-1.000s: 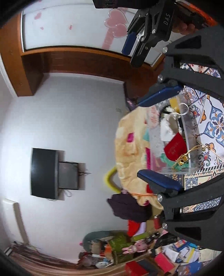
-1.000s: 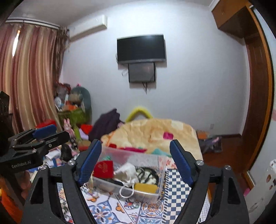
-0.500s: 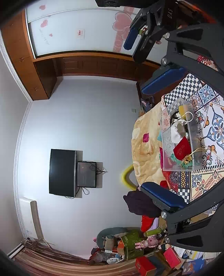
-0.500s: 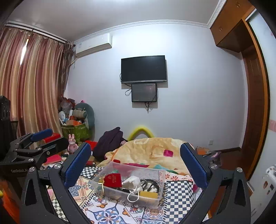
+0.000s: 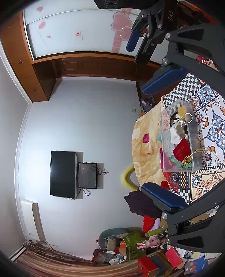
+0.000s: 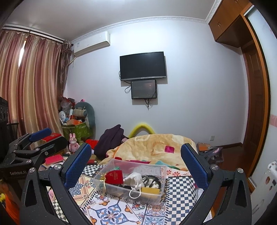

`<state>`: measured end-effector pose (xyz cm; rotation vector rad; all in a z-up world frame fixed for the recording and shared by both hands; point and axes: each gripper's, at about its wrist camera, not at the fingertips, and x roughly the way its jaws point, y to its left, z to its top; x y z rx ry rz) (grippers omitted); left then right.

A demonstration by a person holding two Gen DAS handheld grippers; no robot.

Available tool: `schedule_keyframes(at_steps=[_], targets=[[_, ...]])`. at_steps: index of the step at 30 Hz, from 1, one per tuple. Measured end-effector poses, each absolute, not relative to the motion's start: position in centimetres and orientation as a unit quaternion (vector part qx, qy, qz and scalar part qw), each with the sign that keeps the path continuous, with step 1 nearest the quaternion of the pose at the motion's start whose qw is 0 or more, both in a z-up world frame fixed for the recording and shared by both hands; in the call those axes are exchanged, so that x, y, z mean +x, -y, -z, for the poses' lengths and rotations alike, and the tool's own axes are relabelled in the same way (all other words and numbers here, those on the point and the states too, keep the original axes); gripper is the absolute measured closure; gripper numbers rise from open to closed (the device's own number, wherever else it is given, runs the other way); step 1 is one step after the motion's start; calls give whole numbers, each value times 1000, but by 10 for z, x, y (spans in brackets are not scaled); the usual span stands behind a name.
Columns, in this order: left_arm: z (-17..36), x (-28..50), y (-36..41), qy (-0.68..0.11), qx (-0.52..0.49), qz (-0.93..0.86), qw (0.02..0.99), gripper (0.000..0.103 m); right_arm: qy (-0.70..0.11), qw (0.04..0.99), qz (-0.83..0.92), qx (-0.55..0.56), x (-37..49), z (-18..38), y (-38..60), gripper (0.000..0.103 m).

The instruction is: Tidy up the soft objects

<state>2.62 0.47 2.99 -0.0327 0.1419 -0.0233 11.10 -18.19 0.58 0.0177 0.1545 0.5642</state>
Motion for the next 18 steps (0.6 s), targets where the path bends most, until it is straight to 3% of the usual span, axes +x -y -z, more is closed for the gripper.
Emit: schedule_keyframes(at_steps=[18], targets=[[-26, 32, -8, -82, -24, 20, 996, 0, -83, 958, -276, 12, 111, -4, 186, 0]])
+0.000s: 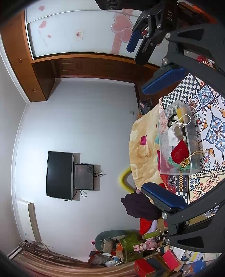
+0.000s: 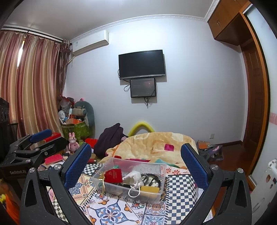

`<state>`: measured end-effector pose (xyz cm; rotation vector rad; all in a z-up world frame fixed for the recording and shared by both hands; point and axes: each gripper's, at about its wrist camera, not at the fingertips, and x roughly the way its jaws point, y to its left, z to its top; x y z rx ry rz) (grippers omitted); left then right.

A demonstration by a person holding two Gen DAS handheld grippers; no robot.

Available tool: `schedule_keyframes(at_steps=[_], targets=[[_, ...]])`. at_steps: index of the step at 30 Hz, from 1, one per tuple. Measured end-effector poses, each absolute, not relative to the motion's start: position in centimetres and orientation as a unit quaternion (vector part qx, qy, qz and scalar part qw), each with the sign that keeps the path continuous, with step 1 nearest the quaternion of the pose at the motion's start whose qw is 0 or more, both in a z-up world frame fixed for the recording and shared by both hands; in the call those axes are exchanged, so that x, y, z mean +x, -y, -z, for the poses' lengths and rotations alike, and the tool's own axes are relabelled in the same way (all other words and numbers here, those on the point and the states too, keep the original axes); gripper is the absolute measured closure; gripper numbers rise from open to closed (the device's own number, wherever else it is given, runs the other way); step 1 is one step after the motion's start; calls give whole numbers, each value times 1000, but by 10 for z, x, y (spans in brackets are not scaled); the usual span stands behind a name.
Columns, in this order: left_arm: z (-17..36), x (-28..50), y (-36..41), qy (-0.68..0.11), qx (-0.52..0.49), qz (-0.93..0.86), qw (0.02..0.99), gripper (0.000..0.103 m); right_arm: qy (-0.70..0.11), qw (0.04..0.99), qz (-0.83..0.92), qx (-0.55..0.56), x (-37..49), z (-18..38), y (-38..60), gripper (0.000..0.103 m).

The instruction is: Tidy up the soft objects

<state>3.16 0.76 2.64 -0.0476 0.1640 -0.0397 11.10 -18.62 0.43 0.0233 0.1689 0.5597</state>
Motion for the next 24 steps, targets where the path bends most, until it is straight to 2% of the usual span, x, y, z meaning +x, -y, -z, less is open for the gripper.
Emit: schedule_keyframes(at_steps=[24], targets=[[-22, 33, -7, -90, -28, 34, 995, 0, -91, 957, -275, 20, 115, -1, 188, 0]])
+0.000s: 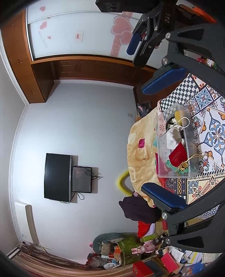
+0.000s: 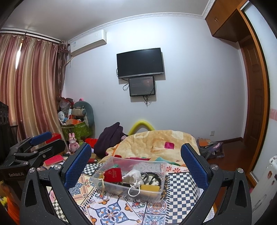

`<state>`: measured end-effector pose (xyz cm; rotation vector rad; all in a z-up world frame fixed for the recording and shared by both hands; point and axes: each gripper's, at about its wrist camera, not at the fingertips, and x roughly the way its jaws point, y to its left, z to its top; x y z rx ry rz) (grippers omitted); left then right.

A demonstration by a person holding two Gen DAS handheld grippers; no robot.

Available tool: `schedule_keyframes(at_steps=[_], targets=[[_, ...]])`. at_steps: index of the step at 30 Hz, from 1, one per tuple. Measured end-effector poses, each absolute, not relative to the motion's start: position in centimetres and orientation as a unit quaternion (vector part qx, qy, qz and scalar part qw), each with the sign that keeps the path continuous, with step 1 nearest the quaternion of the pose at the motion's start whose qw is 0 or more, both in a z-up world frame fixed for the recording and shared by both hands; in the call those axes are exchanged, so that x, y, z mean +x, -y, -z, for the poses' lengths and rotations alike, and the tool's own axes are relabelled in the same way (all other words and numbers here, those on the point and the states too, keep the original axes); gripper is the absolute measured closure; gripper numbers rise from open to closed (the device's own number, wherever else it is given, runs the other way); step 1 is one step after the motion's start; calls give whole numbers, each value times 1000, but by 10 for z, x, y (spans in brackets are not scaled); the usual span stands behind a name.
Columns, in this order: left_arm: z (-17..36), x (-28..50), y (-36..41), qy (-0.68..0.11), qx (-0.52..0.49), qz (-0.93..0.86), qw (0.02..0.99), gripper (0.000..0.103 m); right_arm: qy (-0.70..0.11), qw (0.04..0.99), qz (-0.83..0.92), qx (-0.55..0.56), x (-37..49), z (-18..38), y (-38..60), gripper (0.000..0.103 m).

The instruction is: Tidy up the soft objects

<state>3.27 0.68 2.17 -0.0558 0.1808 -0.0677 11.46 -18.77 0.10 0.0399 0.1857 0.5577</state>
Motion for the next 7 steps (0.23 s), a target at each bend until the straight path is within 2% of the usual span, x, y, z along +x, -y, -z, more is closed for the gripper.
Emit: schedule_keyframes(at_steps=[7], targets=[[-23, 32, -5, -92, -25, 40, 995, 0, -91, 956, -279, 19, 114, -2, 187, 0]])
